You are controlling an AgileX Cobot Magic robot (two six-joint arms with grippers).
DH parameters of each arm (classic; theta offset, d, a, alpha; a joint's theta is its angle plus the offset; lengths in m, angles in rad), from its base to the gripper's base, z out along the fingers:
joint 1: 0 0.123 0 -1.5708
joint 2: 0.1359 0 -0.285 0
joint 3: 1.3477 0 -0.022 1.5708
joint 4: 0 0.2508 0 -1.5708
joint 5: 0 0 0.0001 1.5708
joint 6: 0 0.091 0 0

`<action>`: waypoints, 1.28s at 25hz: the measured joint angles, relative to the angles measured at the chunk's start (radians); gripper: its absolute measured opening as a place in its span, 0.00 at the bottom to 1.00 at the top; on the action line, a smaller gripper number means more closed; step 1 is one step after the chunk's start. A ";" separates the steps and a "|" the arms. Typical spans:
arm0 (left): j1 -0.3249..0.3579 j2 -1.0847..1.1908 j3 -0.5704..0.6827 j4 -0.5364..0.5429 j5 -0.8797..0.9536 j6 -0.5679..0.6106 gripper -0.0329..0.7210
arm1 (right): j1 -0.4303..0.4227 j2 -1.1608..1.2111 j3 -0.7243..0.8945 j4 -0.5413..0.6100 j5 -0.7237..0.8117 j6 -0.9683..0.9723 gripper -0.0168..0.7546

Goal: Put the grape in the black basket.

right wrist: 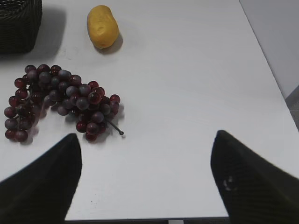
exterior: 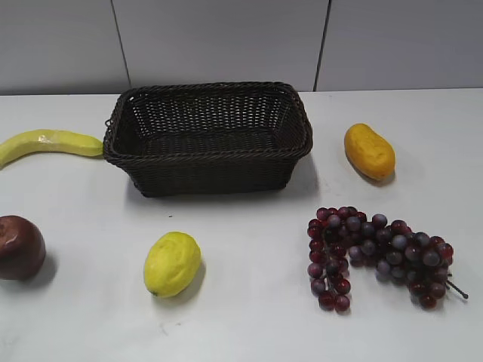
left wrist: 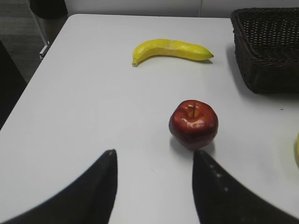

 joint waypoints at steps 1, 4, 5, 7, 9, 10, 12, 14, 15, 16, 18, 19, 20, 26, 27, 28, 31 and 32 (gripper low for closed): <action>0.000 0.000 0.000 0.000 0.000 0.000 0.69 | 0.000 0.000 0.000 0.000 0.000 0.000 0.88; 0.000 0.000 0.000 0.000 0.000 0.000 0.69 | 0.000 0.000 0.000 0.000 0.000 0.000 0.88; 0.000 0.000 0.000 0.000 0.000 0.000 0.69 | 0.000 0.000 0.000 0.000 0.000 0.000 0.88; 0.000 0.000 0.000 0.000 0.000 0.000 0.69 | 0.000 0.000 0.000 0.000 0.000 0.000 0.87; 0.000 0.000 0.000 0.000 0.000 0.000 0.69 | 0.000 0.000 0.000 0.000 0.000 0.000 0.87; 0.000 0.000 0.000 0.000 0.000 0.000 0.69 | 0.000 0.000 0.000 0.000 0.000 0.000 0.87; 0.000 0.000 0.000 0.000 0.000 0.000 0.69 | 0.000 0.000 0.000 0.000 0.000 0.000 0.86; 0.000 0.000 0.000 0.000 0.000 0.000 0.69 | 0.000 0.000 0.000 0.000 0.000 0.000 0.85; 0.000 0.000 0.000 0.000 0.000 0.000 0.69 | 0.000 0.000 0.000 0.000 0.000 0.000 0.85; 0.000 0.000 0.000 0.000 0.000 0.000 0.69 | 0.000 0.003 0.000 0.000 0.000 0.000 0.85; 0.000 0.000 0.000 0.000 0.000 0.000 0.69 | 0.000 0.031 -0.004 0.000 -0.003 0.000 0.85; 0.000 0.000 0.000 0.000 0.000 0.000 0.69 | 0.000 0.057 -0.009 -0.001 -0.013 0.000 0.85; 0.000 0.000 0.000 0.000 0.000 0.000 0.69 | 0.000 0.083 -0.016 -0.001 -0.029 0.000 0.85; 0.000 0.000 0.000 0.000 0.000 0.000 0.69 | -0.001 0.331 -0.032 -0.001 -0.211 0.000 0.85; 0.000 0.000 0.000 0.000 0.000 0.000 0.69 | -0.001 0.373 -0.033 -0.001 -0.236 0.000 0.84; 0.000 0.000 0.000 0.000 0.000 0.000 0.69 | -0.001 0.423 -0.033 -0.001 -0.262 0.000 0.85; 0.000 0.000 0.000 0.000 0.000 0.000 0.69 | -0.001 0.567 -0.038 0.004 -0.320 -0.001 0.85; 0.000 0.000 0.000 0.000 0.000 0.000 0.69 | -0.001 0.617 -0.042 0.011 -0.336 -0.001 0.84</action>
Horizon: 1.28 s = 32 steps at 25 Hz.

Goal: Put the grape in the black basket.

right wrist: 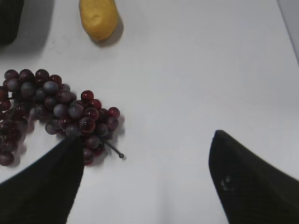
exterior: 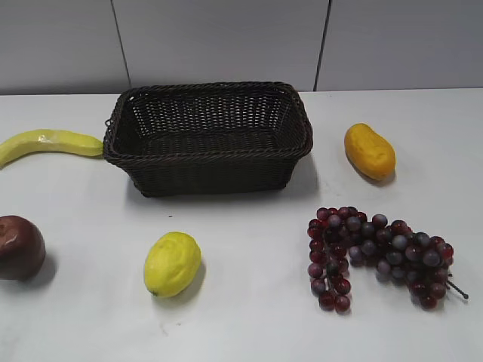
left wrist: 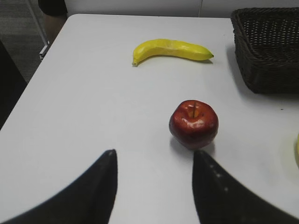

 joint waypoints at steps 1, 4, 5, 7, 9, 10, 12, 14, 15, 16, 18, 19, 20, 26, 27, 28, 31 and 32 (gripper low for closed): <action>0.000 0.000 0.000 0.000 0.000 0.000 0.69 | 0.000 0.048 -0.002 0.006 -0.013 0.000 0.84; 0.000 0.000 0.000 0.000 0.000 0.000 0.69 | 0.000 0.180 -0.021 0.016 -0.026 -0.007 0.84; 0.000 0.000 0.000 0.000 0.000 0.000 0.69 | 0.000 0.223 -0.030 0.025 -0.026 -0.023 0.84; 0.000 0.000 0.000 0.000 0.000 0.000 0.69 | 0.005 0.298 -0.056 0.057 -0.024 -0.061 0.84; 0.000 0.000 0.000 0.000 0.000 0.000 0.69 | 0.025 0.364 -0.087 0.096 -0.024 -0.092 0.84; 0.000 0.000 0.000 0.000 0.000 0.000 0.69 | 0.043 0.399 -0.104 0.115 -0.026 -0.115 0.84; 0.000 0.000 0.000 0.000 0.000 0.000 0.69 | 0.082 0.462 -0.136 0.132 -0.026 -0.144 0.83; 0.000 0.000 0.000 0.000 0.000 0.000 0.69 | 0.128 0.530 -0.168 0.136 -0.026 -0.160 0.84; 0.000 0.000 0.000 0.000 0.000 0.000 0.69 | 0.145 0.562 -0.183 0.136 -0.027 -0.168 0.84; 0.000 0.000 0.000 0.000 0.000 0.000 0.69 | 0.164 0.588 -0.194 0.137 -0.027 -0.182 0.84; 0.000 0.000 0.000 0.000 0.000 0.000 0.69 | 0.194 0.649 -0.219 0.139 -0.016 -0.217 0.84; 0.000 0.000 0.000 0.000 0.000 0.000 0.69 | 0.208 0.675 -0.228 0.139 -0.011 -0.234 0.85; 0.000 0.000 0.000 0.000 0.000 0.000 0.69 | 0.221 0.704 -0.236 0.139 -0.009 -0.245 0.86; 0.000 0.000 0.000 0.000 0.000 0.000 0.69 | 0.302 0.854 -0.254 0.079 -0.048 -0.272 0.88; 0.000 0.000 0.000 0.000 0.000 0.000 0.69 | 0.307 0.878 -0.254 0.063 -0.058 -0.272 0.88; 0.000 0.000 0.000 0.000 0.000 0.000 0.69 | 0.310 0.903 -0.255 0.046 -0.072 -0.272 0.88; 0.000 0.000 0.000 0.000 0.000 0.000 0.69 | 0.310 0.971 -0.255 0.015 -0.113 -0.272 0.88; 0.000 0.000 0.000 0.000 0.000 0.000 0.69 | 0.312 0.994 -0.255 0.008 -0.131 -0.272 0.88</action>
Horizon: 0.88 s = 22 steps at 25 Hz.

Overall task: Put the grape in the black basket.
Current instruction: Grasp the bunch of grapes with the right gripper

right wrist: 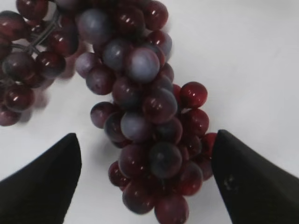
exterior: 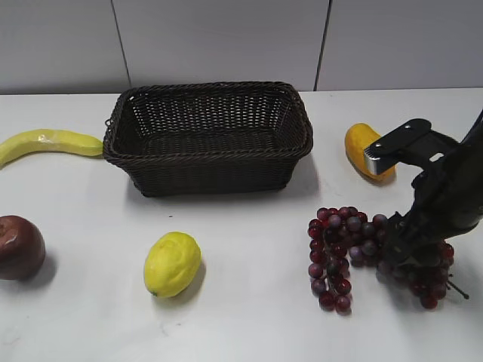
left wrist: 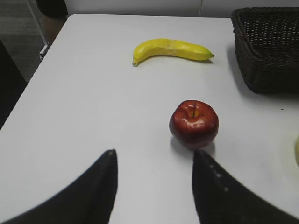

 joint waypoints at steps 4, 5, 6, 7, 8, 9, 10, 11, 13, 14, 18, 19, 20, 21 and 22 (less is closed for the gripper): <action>0.000 0.000 0.000 0.000 0.000 0.000 0.69 | 0.000 0.086 0.000 -0.009 -0.051 0.000 0.88; 0.000 0.000 0.000 0.000 0.000 0.000 0.69 | 0.000 0.104 0.000 -0.010 -0.058 -0.001 0.88; 0.000 0.000 0.000 0.000 0.000 0.000 0.69 | 0.000 0.124 0.000 -0.011 -0.069 -0.001 0.88; 0.000 0.000 0.000 0.000 0.000 0.000 0.69 | 0.000 0.140 0.000 -0.011 -0.078 -0.001 0.88; 0.000 0.000 0.000 0.000 0.000 0.000 0.69 | 0.000 0.152 -0.001 -0.011 -0.082 -0.001 0.87; 0.000 0.000 0.000 0.000 0.000 0.000 0.69 | 0.000 0.163 -0.001 -0.012 -0.089 -0.001 0.85; 0.000 0.000 0.000 0.000 0.000 0.000 0.69 | 0.000 0.168 -0.004 -0.012 -0.092 -0.001 0.82; 0.000 0.000 0.000 0.000 0.000 0.000 0.69 | 0.000 0.170 -0.004 -0.009 -0.092 -0.001 0.78; 0.000 0.000 0.000 0.000 0.000 0.000 0.69 | 0.000 0.171 -0.004 -0.005 -0.091 -0.001 0.63; 0.000 0.000 0.000 0.000 0.000 0.000 0.69 | 0.000 0.171 -0.004 -0.001 -0.086 -0.001 0.54; 0.000 0.000 0.000 0.000 0.000 0.000 0.69 | 0.000 0.171 -0.004 0.016 -0.072 -0.001 0.47; 0.000 0.000 0.000 0.000 0.000 0.000 0.69 | 0.000 0.171 -0.004 0.017 -0.070 -0.001 0.47; 0.000 0.000 0.000 0.000 0.000 0.000 0.69 | 0.000 0.171 -0.004 0.018 -0.068 -0.001 0.47; 0.000 0.000 0.000 0.000 0.000 0.000 0.69 | 0.000 0.171 -0.006 0.018 -0.062 -0.001 0.47; 0.000 0.000 0.000 0.000 0.000 0.000 0.69 | 0.000 0.171 -0.010 0.018 -0.055 -0.001 0.47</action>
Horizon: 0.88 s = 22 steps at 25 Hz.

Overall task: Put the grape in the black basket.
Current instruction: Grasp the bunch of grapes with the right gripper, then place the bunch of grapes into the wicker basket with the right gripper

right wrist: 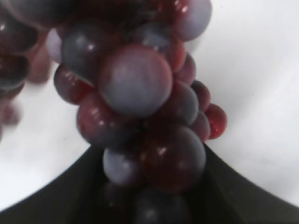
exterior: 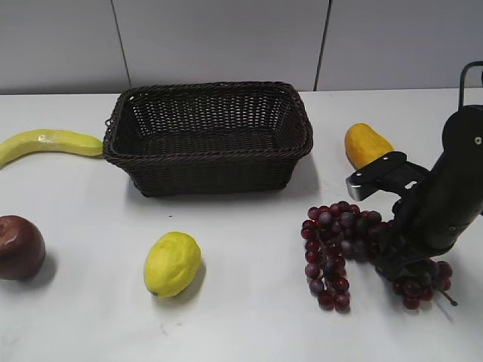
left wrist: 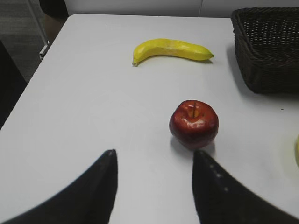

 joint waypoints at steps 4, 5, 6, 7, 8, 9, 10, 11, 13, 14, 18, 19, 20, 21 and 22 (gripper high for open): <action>0.000 0.000 0.000 0.000 0.000 0.000 0.69 | 0.000 -0.043 -0.050 0.000 0.084 0.000 0.45; 0.000 0.000 0.000 0.000 0.000 0.000 0.69 | 0.000 -0.062 -0.076 0.000 0.118 0.000 0.45; 0.000 0.000 0.000 0.000 0.000 0.000 0.69 | 0.000 -0.083 -0.106 0.002 0.153 0.000 0.45; 0.000 0.000 0.000 0.000 0.000 0.000 0.69 | 0.000 -0.100 -0.139 0.004 0.184 0.000 0.45; 0.000 0.000 0.000 0.000 0.000 0.000 0.69 | 0.000 -0.120 -0.169 0.005 0.219 0.000 0.44; 0.000 0.000 0.000 0.000 0.000 0.000 0.69 | 0.000 -0.139 -0.207 0.006 0.254 0.000 0.44; 0.000 0.000 0.000 0.000 0.000 0.000 0.69 | 0.000 -0.153 -0.248 0.008 0.286 0.000 0.44; 0.000 0.000 0.000 0.000 0.000 0.000 0.69 | 0.000 -0.169 -0.284 0.010 0.309 0.000 0.44; 0.000 0.000 0.000 0.000 0.000 0.000 0.69 | 0.000 -0.192 -0.377 0.023 0.354 0.000 0.44; 0.000 0.000 0.000 0.000 0.000 0.000 0.69 | 0.000 -0.198 -0.428 0.034 0.367 0.000 0.44; 0.000 0.000 0.000 0.000 0.000 0.000 0.69 | 0.000 -0.202 -0.616 0.101 0.403 0.000 0.43; 0.000 0.000 0.000 0.000 0.000 0.000 0.69 | 0.000 -0.202 -0.663 0.121 0.405 0.000 0.43; 0.000 0.000 0.000 0.000 0.000 0.000 0.69 | 0.000 -0.202 -0.707 0.139 0.404 0.000 0.43; 0.000 0.000 0.000 0.000 0.000 0.000 0.69 | 0.000 -0.202 -0.745 0.154 0.395 -0.001 0.43; 0.000 0.000 0.000 0.000 0.000 0.000 0.69 | 0.000 -0.202 -0.772 0.170 0.382 -0.001 0.43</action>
